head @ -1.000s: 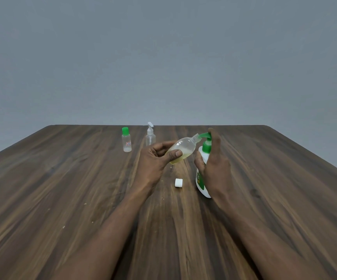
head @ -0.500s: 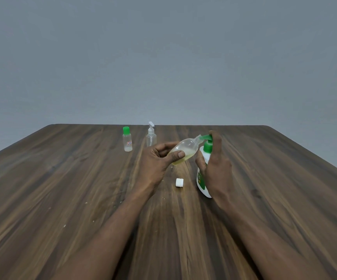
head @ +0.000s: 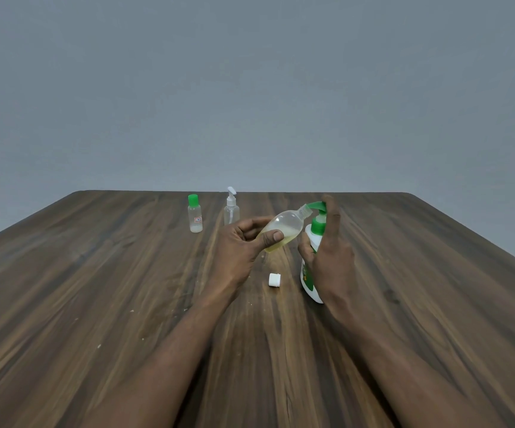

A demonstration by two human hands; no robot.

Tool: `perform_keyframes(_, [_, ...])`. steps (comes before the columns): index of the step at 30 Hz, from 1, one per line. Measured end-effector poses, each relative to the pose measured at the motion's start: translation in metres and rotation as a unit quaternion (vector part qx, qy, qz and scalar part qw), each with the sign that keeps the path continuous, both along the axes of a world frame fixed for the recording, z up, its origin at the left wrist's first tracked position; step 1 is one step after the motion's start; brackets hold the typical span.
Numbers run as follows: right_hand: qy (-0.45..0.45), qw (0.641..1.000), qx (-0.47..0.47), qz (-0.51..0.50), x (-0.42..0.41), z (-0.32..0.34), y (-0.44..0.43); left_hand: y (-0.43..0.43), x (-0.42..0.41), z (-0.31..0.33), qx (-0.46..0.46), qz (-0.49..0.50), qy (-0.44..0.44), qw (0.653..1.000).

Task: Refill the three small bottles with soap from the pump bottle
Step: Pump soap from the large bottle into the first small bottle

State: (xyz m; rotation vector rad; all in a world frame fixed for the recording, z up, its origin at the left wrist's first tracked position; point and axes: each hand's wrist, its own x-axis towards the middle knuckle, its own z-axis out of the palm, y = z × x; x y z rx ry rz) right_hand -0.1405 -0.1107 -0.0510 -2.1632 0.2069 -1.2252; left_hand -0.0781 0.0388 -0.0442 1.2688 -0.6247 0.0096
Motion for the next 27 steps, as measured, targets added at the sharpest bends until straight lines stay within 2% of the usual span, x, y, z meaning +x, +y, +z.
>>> perform_keyframes(7, [0.027,0.999,0.012,0.016,-0.0009,-0.0002,-0.0024,0.0003,-0.0003,-0.0019,0.012,0.005,-0.003,1.0])
perform_keyframes(17, [0.006,1.0,-0.006,0.012,-0.0027,0.001,0.0003,-0.0015,0.0028,-0.003,0.003,0.0,0.009,1.0])
perform_keyframes(27, [0.034,0.999,0.023,0.032,-0.007,0.007,0.0018,-0.0008,0.0026,-0.0039,-0.001,-0.006,0.006,1.0])
